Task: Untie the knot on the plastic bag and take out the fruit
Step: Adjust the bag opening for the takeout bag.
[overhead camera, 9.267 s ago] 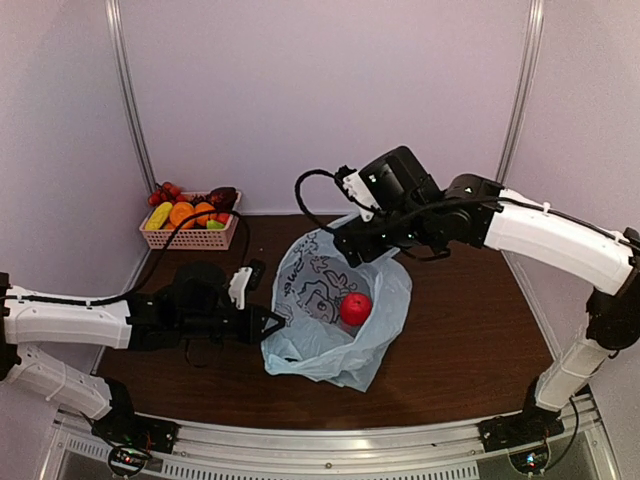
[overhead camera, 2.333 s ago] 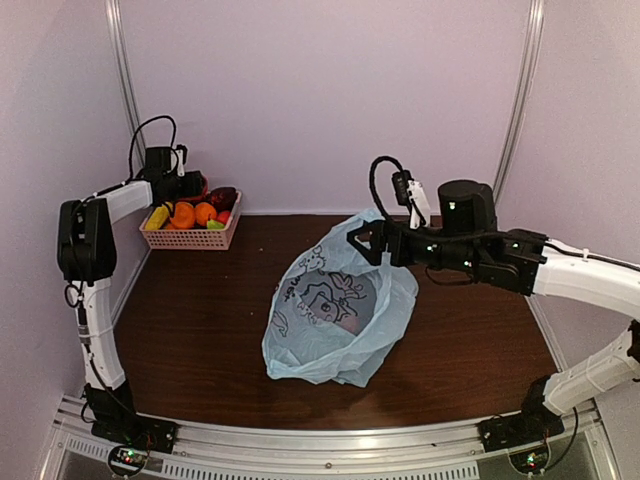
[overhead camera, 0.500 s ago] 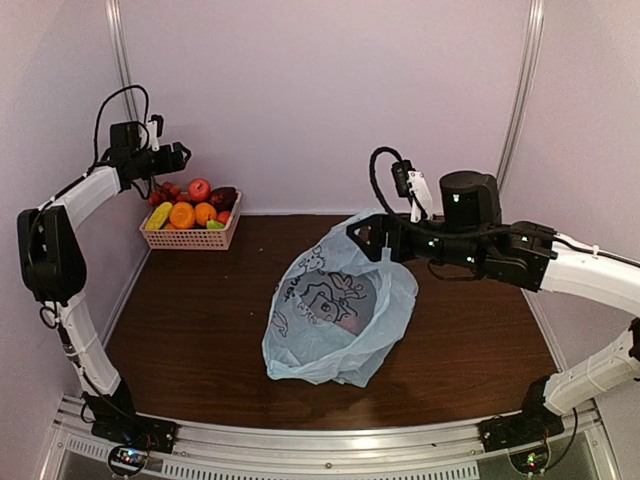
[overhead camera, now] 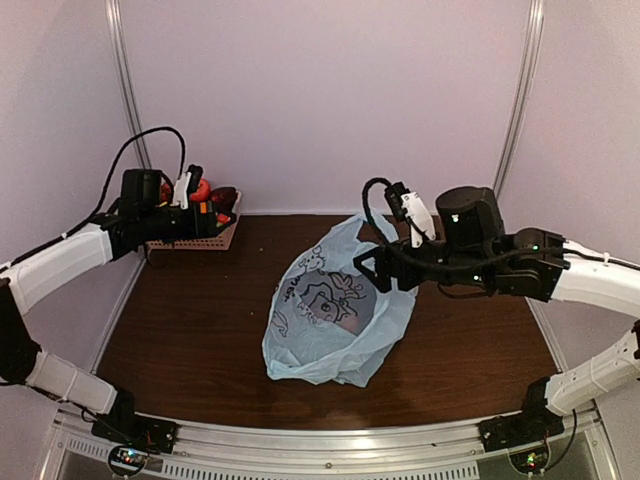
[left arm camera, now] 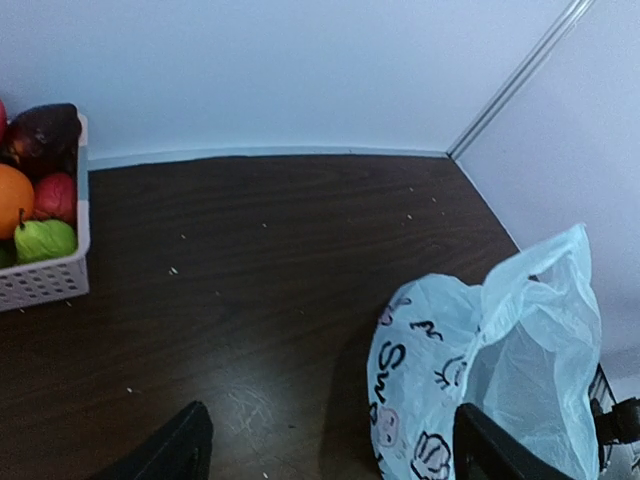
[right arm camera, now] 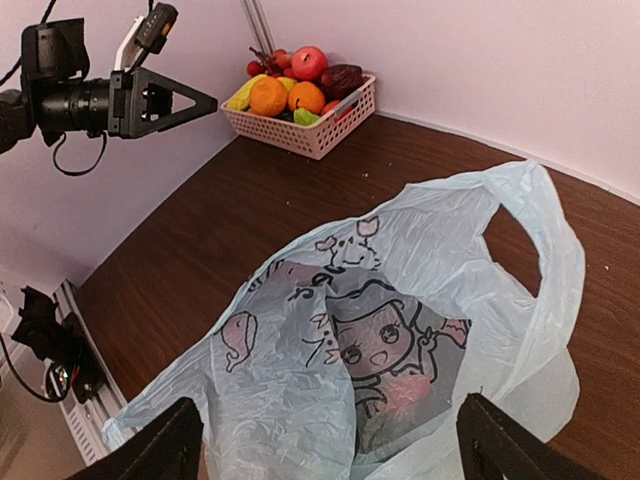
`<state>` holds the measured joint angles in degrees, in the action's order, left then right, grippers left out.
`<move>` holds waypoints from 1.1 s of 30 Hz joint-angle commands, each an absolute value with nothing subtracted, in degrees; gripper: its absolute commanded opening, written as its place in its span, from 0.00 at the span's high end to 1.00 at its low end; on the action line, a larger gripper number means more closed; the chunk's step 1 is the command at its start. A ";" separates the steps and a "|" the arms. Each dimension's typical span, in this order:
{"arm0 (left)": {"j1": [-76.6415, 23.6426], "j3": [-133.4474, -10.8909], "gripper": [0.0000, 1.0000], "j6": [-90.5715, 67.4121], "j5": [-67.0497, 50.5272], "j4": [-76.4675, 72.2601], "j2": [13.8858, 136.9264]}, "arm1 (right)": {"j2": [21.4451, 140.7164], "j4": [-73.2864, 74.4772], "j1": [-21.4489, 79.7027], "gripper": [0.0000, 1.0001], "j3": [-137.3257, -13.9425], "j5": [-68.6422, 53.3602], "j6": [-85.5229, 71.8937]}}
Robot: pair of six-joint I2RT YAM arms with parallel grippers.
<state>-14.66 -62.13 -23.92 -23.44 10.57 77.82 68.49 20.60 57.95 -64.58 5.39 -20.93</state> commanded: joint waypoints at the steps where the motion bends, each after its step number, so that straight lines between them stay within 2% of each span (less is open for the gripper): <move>1: -21.02 -52.20 0.15 -32.53 -25.50 8.03 68.64 | 73.18 25.63 61.16 0.13 -68.74 3.01 -17.70; 8: -30.87 -38.10 0.10 -45.77 -23.06 2.91 56.77 | 84.61 30.28 64.32 0.15 -77.83 5.57 -18.54; 16: -37.42 -29.00 0.08 -53.14 -23.80 -7.39 57.68 | 95.48 36.24 64.33 0.17 -84.74 5.25 -24.34; 24: -44.52 -27.72 0.07 -55.68 -24.20 -16.41 68.59 | 93.34 33.94 67.04 0.19 -75.83 4.58 -28.23; 29: -47.36 -27.38 0.05 -56.96 -24.63 -22.04 75.51 | 90.99 28.05 69.82 0.26 -65.05 2.34 -33.76; 33: -48.28 -27.59 0.06 -57.88 -25.03 -25.73 79.85 | 90.74 26.17 72.36 0.29 -61.29 1.67 -35.45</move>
<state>-47.51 -28.01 -56.25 -24.36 -17.78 76.79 92.07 29.58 70.39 -64.10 2.74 -31.73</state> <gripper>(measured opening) 0.945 0.719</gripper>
